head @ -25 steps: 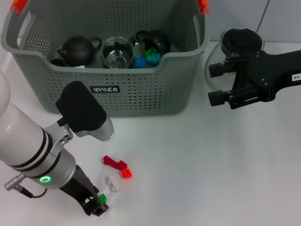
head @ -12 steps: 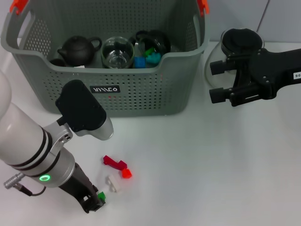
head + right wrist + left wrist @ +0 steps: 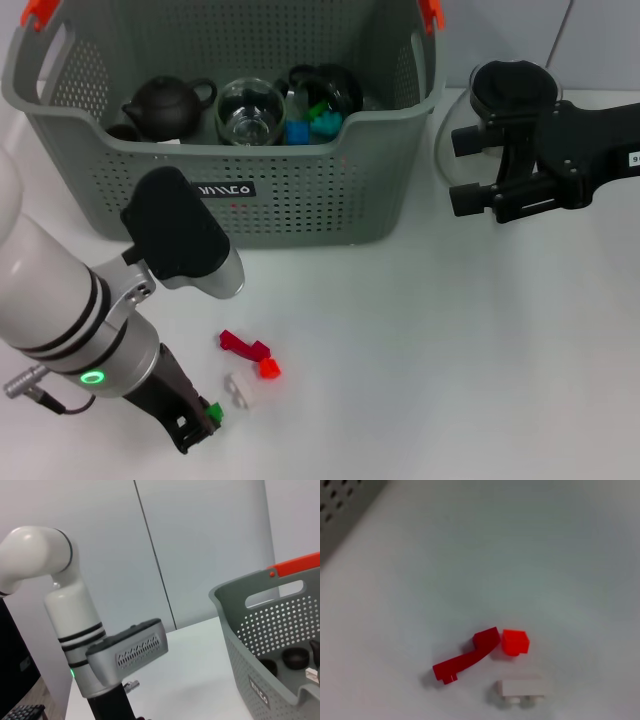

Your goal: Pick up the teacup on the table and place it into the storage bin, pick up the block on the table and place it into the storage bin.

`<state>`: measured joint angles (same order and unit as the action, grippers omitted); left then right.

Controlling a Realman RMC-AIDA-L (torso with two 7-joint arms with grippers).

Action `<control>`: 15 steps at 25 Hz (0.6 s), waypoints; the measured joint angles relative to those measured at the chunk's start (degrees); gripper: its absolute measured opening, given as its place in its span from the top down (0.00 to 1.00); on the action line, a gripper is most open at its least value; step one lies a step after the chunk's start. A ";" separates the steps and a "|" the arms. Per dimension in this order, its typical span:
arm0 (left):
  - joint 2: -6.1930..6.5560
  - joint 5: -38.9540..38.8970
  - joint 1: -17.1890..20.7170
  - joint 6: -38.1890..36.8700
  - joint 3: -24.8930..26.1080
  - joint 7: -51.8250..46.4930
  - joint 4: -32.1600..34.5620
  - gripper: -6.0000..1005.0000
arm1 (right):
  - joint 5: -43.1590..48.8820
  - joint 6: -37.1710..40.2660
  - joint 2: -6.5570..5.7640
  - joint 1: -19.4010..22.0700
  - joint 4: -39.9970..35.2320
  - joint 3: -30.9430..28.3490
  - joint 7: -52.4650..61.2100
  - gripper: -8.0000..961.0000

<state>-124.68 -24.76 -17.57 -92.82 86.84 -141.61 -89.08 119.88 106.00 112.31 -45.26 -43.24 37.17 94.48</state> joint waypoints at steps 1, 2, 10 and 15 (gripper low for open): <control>0.03 -0.06 0.00 -0.78 0.25 -0.05 -0.87 0.82 | 0.00 0.00 -0.03 0.00 0.00 0.00 -0.02 0.04; 0.04 -0.16 -0.02 -1.42 0.47 -0.08 -1.58 0.84 | 0.00 0.00 -0.05 -0.01 0.00 -0.01 -0.06 0.04; 0.38 -5.74 -2.07 -5.60 14.89 1.80 -9.41 0.85 | -1.15 1.41 -0.16 0.00 0.01 -0.07 -0.30 0.04; 0.71 -19.34 -7.86 -8.72 35.60 6.55 -7.87 0.85 | -1.45 3.90 -0.12 0.07 0.13 -0.02 -0.06 0.04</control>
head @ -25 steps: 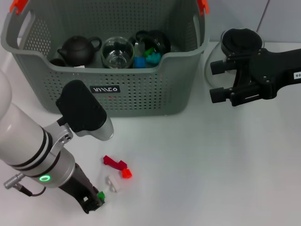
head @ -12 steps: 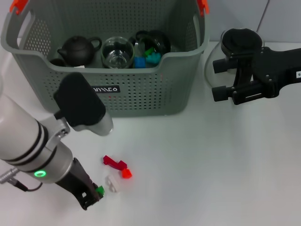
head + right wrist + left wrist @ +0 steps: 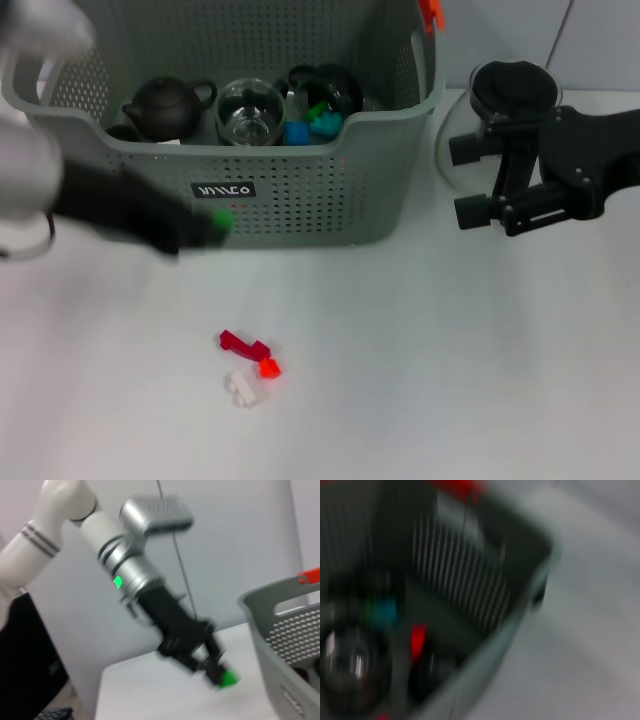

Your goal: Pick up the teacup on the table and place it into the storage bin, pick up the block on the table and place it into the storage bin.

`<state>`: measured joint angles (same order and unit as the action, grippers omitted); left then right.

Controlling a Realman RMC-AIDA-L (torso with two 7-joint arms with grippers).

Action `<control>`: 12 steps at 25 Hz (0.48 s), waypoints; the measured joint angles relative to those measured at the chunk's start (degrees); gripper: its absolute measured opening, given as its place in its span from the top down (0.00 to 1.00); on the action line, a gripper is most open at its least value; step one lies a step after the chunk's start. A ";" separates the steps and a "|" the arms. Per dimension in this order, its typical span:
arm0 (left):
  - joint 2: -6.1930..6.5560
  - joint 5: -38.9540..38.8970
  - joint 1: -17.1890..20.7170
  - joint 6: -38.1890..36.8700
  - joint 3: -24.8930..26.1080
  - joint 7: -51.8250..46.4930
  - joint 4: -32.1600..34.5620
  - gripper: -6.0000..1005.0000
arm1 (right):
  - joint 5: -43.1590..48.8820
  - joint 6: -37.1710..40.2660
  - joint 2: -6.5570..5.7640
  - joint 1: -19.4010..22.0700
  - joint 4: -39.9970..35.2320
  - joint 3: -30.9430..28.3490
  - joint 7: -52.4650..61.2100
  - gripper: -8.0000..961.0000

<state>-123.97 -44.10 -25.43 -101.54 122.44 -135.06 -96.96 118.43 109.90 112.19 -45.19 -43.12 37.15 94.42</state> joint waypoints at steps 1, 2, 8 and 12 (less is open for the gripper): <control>0.17 -2.14 -1.31 -0.62 3.22 1.00 0.72 0.85 | -0.01 0.57 0.09 0.00 0.01 0.04 0.07 0.04; 0.41 -4.06 -2.43 -1.08 5.77 1.70 1.42 0.85 | -0.02 1.05 0.15 0.01 0.02 0.10 0.11 0.04; 3.85 -10.84 -8.72 3.69 14.19 4.21 10.34 0.85 | 0.28 2.56 0.38 0.02 0.05 0.54 0.24 0.04; 6.89 -10.41 -12.60 13.54 14.96 5.19 20.79 0.85 | 0.35 2.94 0.32 0.08 0.06 0.60 0.24 0.04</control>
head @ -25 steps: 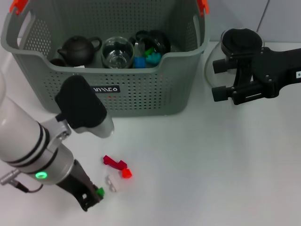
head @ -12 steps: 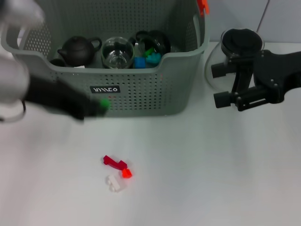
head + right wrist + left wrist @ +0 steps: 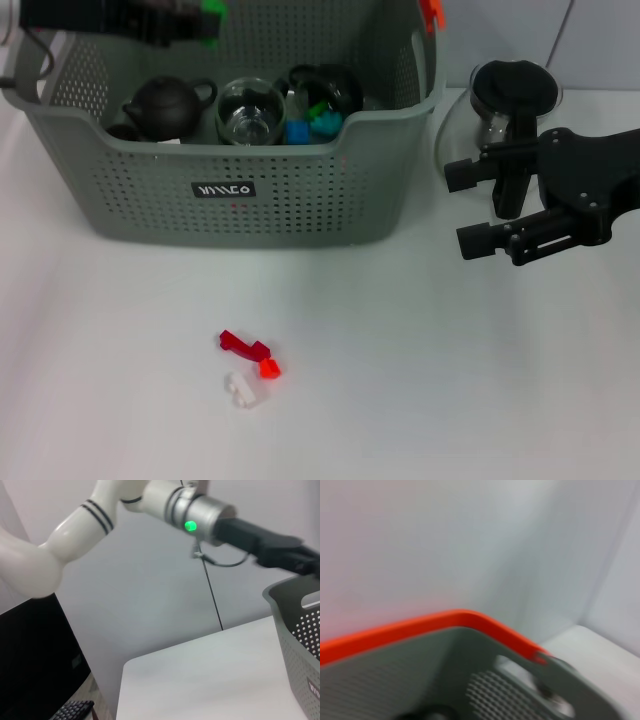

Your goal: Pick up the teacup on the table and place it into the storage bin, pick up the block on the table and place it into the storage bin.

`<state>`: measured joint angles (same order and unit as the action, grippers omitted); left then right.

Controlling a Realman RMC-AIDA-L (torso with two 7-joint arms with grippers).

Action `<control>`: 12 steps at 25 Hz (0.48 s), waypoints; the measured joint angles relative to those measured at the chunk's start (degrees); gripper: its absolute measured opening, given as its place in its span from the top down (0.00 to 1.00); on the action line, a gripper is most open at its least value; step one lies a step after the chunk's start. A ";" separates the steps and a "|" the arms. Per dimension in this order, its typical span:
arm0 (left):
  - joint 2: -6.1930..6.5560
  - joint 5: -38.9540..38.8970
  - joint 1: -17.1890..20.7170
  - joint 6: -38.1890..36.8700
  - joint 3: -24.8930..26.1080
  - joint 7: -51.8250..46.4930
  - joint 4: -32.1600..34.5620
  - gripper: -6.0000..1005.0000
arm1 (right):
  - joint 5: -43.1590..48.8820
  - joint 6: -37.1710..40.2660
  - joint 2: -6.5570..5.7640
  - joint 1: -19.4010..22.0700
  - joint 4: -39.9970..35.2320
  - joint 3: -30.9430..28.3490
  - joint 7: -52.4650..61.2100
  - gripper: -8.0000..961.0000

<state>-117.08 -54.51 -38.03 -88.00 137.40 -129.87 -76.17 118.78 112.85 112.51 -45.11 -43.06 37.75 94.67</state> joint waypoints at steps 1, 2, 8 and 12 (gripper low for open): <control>0.86 0.47 -0.98 2.81 -0.59 0.24 3.05 0.85 | 0.01 0.03 -0.06 0.03 0.00 -0.01 0.01 0.04; 1.36 0.91 -1.60 4.68 -1.00 0.44 4.91 0.85 | 0.01 0.04 -0.09 0.05 0.00 -0.01 0.02 0.04; 2.49 4.29 -3.89 13.57 -2.00 1.85 12.55 0.84 | 0.13 -0.11 -0.17 0.18 0.00 0.65 0.05 0.04; 2.24 4.42 -3.70 14.42 -2.35 3.26 12.85 0.81 | 0.14 -0.12 -0.20 0.13 0.00 0.69 0.06 0.04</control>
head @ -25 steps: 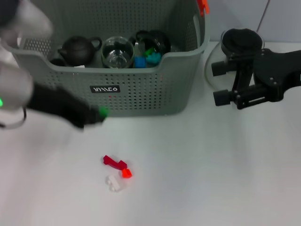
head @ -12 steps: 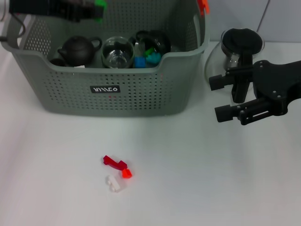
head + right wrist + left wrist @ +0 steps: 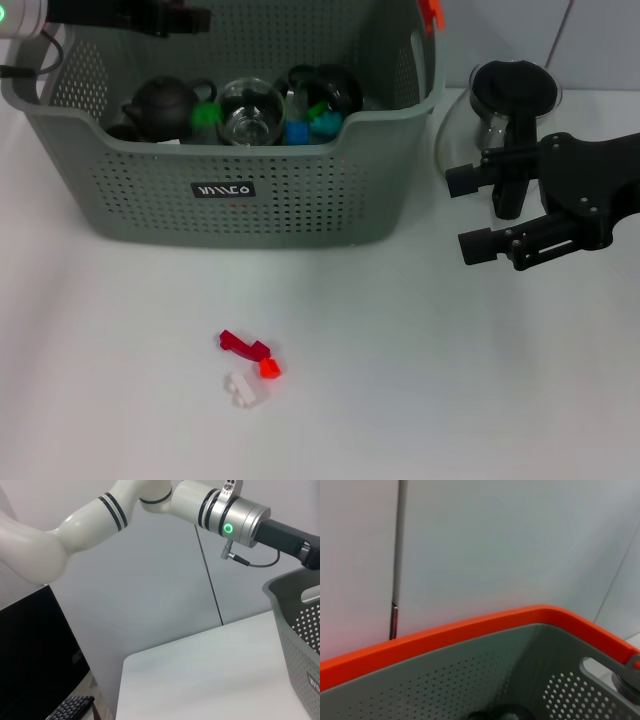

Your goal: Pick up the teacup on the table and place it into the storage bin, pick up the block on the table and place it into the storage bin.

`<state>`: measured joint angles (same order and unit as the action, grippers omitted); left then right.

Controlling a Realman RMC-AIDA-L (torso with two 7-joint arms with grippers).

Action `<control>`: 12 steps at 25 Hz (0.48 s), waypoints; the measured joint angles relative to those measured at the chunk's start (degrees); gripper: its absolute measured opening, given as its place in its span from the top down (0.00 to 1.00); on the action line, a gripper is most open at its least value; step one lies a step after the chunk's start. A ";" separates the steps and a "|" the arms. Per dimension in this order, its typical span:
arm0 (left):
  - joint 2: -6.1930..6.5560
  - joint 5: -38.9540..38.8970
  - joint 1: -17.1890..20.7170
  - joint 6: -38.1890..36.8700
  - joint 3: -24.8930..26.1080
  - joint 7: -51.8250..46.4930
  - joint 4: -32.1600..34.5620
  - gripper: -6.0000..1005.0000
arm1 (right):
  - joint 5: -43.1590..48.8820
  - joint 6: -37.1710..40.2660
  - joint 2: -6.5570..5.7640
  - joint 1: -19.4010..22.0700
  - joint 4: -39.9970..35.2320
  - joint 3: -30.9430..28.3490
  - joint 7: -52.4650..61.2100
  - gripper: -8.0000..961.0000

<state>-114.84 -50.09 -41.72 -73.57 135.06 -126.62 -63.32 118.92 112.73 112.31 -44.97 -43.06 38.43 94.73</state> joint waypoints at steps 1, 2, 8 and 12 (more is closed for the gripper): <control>-0.03 0.01 0.08 -0.15 -0.08 0.04 -0.21 0.77 | 0.00 0.01 -0.03 -0.04 0.00 0.00 0.00 0.04; -0.08 0.03 0.24 -0.44 -0.18 0.08 -0.68 0.73 | 0.00 0.03 -0.05 -0.07 0.00 0.00 0.01 0.04; -0.45 -0.42 2.16 -10.22 -0.29 0.16 -10.78 0.50 | -0.12 0.03 -0.12 -0.20 0.00 -0.05 0.02 0.04; -2.10 -0.54 4.26 -22.34 -0.44 0.13 -22.34 0.26 | -0.30 -0.08 -0.15 -0.17 0.00 -0.27 -0.07 0.04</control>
<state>-116.93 -50.63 -37.46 -95.91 134.62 -126.48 -85.66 118.62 112.65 112.15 -45.14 -43.07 38.16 94.66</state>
